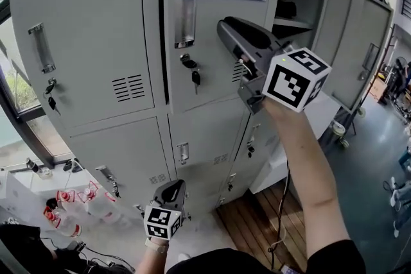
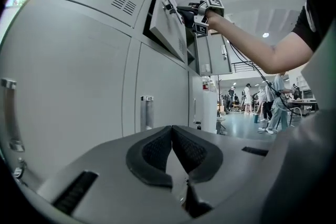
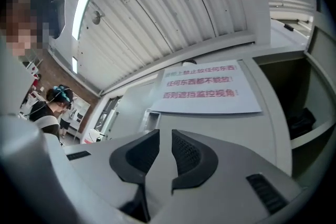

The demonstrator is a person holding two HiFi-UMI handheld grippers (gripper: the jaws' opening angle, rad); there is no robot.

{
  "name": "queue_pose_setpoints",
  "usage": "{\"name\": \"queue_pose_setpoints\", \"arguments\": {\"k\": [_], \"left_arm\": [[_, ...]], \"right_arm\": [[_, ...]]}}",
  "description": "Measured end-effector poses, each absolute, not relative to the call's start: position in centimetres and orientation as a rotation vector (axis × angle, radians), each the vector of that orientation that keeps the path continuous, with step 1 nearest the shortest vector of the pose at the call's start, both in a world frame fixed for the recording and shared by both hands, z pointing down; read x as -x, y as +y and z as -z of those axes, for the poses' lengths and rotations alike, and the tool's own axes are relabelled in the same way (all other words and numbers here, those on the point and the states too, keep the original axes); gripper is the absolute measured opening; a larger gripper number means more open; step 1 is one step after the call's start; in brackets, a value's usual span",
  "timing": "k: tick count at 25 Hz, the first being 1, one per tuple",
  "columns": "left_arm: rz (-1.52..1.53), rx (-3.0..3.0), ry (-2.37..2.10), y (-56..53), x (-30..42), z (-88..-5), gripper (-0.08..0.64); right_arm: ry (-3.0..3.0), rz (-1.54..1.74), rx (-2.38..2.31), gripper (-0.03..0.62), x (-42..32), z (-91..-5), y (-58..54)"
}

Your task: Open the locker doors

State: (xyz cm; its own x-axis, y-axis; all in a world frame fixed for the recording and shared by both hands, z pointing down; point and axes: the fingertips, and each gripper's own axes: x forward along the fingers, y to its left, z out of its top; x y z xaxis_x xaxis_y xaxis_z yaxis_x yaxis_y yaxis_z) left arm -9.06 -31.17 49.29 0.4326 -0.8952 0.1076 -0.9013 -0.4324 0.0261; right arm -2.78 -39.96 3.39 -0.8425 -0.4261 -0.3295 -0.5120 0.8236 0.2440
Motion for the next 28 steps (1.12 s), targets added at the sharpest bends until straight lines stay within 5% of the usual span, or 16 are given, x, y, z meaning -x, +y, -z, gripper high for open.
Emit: {"name": "queue_pose_setpoints", "arguments": {"k": [18,28], "left_arm": [[-0.114,-2.414,-1.855,-27.1,16.6,-49.8,0.019],[-0.088,-2.4,-1.861,-26.8,17.6,-49.6,0.019]], "right_arm": [[2.794,-0.385,0.556,0.204,12.0,-3.5,-39.1],[2.796,-0.383,0.625,0.21,12.6,-3.7,-39.9]]}}
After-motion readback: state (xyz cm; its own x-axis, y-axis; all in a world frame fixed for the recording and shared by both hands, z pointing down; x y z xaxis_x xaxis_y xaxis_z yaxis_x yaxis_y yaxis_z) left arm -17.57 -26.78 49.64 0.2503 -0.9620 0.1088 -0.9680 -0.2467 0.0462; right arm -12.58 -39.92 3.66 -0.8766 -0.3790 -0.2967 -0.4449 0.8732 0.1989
